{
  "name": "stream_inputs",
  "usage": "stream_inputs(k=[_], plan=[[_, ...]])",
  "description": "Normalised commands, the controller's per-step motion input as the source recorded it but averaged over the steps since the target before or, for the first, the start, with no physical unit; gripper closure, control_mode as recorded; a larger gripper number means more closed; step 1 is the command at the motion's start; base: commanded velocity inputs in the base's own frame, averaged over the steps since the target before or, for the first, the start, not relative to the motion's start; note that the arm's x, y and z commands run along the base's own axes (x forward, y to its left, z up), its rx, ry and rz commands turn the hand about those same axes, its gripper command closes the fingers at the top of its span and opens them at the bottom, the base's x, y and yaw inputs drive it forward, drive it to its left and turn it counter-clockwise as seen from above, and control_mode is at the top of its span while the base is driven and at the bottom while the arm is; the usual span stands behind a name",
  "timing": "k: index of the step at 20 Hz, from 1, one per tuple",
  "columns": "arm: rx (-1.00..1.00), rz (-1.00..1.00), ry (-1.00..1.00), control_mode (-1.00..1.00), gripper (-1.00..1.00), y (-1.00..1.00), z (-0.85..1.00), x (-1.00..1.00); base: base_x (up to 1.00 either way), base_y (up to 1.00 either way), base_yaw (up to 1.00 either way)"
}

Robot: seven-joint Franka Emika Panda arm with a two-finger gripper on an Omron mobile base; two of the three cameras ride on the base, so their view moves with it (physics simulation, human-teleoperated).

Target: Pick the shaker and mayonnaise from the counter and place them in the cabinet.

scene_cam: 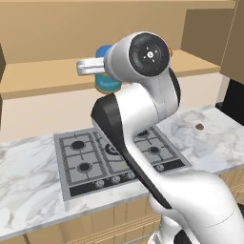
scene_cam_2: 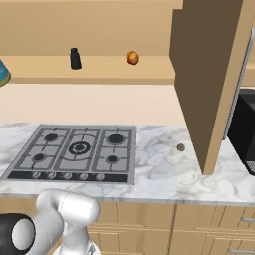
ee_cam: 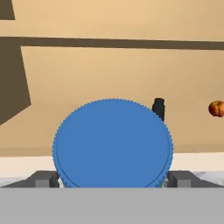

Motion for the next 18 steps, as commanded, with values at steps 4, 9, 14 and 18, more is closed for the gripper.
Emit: stream_inputs(k=[4,9,14,18], plan=[[0.0,0.02,0.04,-1.0,1.0,0.0,0.06,0.69,0.0,0.0,0.0],[0.0,0.02,0.06,-1.0,1.0,0.0,0.0,0.66,0.0,0.0,0.0],[0.0,0.0,0.01,-1.0,1.0,0.0,-0.01,0.36,0.0,0.0,0.0],[-0.01,0.0,0.0,-1.0,1.0,0.0,-0.09,0.32,0.0,0.0,0.0]])
